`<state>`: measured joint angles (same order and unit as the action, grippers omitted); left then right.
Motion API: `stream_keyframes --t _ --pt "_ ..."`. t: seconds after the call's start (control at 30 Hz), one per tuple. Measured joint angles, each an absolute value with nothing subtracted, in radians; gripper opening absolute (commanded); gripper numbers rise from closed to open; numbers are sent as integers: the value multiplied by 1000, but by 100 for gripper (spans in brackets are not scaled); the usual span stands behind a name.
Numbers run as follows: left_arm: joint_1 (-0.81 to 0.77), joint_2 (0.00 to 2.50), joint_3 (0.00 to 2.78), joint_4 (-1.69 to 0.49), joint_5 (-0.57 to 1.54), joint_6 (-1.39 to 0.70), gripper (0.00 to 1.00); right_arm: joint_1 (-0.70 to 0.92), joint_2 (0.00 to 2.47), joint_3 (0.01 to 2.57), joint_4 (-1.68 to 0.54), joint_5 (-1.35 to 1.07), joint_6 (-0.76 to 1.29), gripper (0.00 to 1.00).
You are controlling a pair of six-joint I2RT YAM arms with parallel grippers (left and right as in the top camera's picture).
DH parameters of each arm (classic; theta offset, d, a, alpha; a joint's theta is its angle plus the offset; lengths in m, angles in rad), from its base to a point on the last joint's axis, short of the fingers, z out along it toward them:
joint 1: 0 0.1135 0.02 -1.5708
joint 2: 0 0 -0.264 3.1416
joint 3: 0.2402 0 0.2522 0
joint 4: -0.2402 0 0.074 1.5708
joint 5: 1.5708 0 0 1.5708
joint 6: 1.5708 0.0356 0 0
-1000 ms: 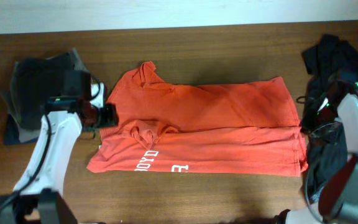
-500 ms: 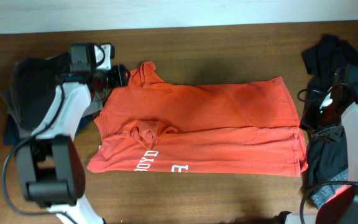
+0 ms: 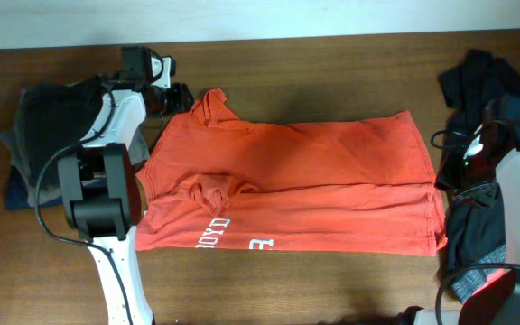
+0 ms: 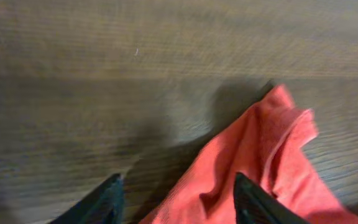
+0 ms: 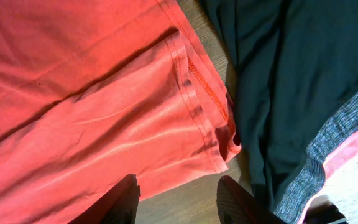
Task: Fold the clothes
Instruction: 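Move both grippers to the shirt's top corners and grasp them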
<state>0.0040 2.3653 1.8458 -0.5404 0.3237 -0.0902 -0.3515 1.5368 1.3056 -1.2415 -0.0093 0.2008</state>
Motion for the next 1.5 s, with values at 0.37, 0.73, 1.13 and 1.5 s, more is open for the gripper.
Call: stream_keyframes --t 0.37,0.73,1.13,1.5 --pt "2 2368 1850 -645 306 -44 29 -352 1537 1306 -1241 -9 199 45" --pt "2 2400 1944 -757 394 -37 1 -351 1539 1308 -1010 -88 79 52" --pt "2 2400 1964 -931 409 -37 1 -249 1950 1574 -714 -210 -108 81" --pt "2 2400 1964 -935 408 -37 1 -249 2193 1587 -514 -204 -1 66"
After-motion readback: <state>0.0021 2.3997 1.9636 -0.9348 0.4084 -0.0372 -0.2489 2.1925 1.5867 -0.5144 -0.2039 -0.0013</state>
